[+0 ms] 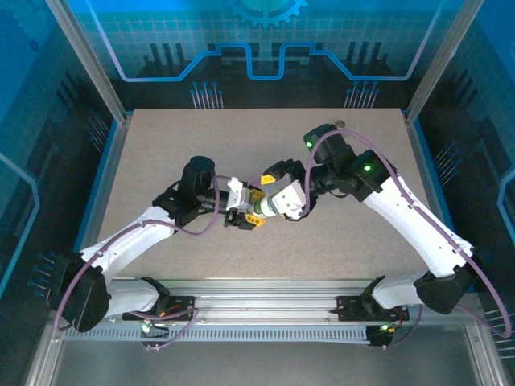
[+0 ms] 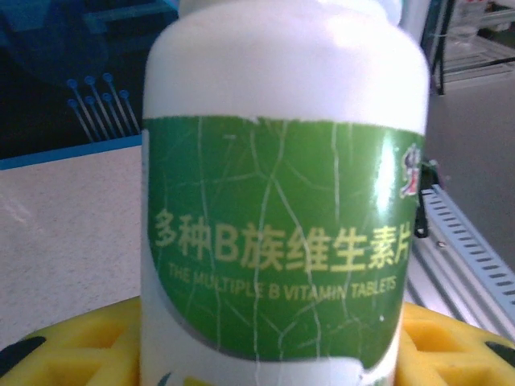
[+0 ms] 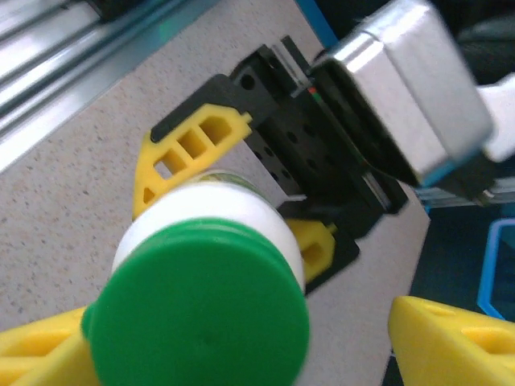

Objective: Sort the pills into containers

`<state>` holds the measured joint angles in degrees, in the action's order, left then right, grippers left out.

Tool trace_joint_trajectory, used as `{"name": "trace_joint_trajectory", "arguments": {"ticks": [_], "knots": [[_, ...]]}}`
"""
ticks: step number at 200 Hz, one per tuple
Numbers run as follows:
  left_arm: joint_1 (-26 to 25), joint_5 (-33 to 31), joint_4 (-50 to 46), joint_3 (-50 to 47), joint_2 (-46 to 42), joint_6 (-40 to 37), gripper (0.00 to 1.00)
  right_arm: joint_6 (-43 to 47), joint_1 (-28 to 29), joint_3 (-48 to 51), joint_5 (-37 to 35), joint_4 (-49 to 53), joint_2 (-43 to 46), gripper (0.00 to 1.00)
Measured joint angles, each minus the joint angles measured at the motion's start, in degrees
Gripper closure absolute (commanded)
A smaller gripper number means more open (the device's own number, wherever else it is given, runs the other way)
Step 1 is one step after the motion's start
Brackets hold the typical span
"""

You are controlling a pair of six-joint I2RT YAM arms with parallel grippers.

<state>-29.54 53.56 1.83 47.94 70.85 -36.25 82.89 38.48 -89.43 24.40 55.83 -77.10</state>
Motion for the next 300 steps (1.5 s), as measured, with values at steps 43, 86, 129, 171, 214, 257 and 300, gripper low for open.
{"name": "trace_joint_trajectory", "arguments": {"ticks": [43, 86, 129, 171, 214, 257, 300], "knots": [[-0.2, -13.5, 12.2, -3.9, 0.0, 8.0, 1.0, -7.7, -3.2, 4.6, -1.7, -6.3, 5.6, 0.19], [-0.3, -34.0, 29.5, -9.4, 0.9, 18.1, 1.0, -36.9, -6.5, 13.6, -5.7, -22.9, 9.2, 0.32], [-2.3, -51.0, 44.3, -13.7, 6.5, 21.4, 1.0, -75.3, -5.8, 19.3, -20.2, -40.0, 9.1, 0.36], [-5.9, -60.6, 57.6, -14.8, 13.1, 19.8, 1.0, -101.2, -1.5, 18.9, -31.7, -44.5, 5.4, 0.32], [-8.7, -66.3, 65.0, -14.8, 17.3, 16.5, 1.0, -113.8, -0.2, 15.8, -34.9, -45.0, -1.2, 0.28], [-9.8, -71.0, 66.9, -14.5, 19.9, 14.7, 1.0, -119.4, -0.1, 14.9, -34.4, -44.9, -3.4, 0.27], [-11.7, -74.7, 67.1, -12.7, 22.3, 12.3, 1.0, -121.0, 0.0, 13.7, -34.1, -44.8, -4.3, 0.29]]}}
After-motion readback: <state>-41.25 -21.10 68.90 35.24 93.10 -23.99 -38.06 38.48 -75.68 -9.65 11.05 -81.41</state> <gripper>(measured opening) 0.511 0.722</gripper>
